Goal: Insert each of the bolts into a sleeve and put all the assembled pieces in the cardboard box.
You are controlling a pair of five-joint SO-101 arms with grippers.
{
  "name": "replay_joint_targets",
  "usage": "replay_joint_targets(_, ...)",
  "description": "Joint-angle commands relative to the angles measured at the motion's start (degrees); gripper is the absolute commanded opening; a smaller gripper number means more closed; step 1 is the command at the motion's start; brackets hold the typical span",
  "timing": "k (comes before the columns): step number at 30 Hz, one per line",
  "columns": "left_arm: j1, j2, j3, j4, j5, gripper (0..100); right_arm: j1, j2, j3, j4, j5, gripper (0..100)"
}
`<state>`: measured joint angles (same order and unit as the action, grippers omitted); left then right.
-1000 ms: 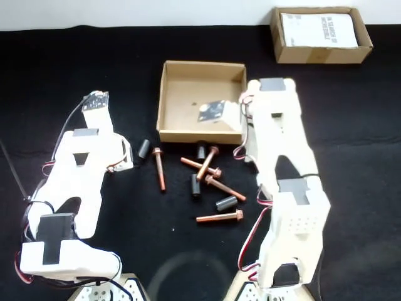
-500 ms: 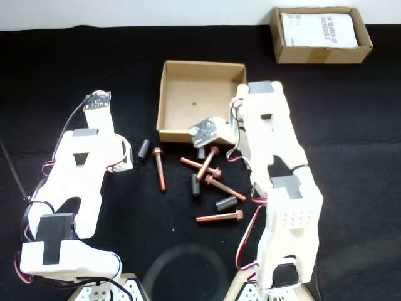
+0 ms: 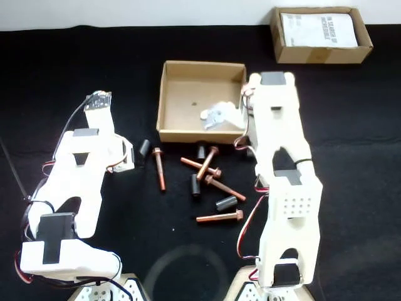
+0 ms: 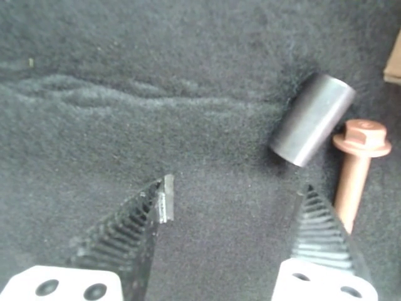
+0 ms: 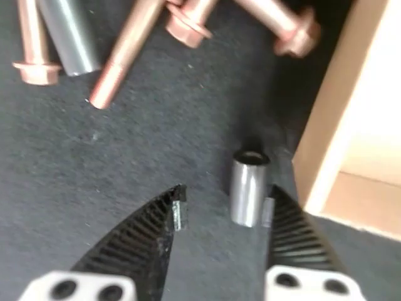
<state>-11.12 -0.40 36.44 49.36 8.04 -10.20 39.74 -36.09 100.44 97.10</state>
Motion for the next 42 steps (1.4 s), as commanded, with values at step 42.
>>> replay_joint_targets(42, 0.84, -0.04, -1.71, 0.09, -0.35, 32, -0.48, 20.88, -17.19, 0.04, -16.44, 23.6)
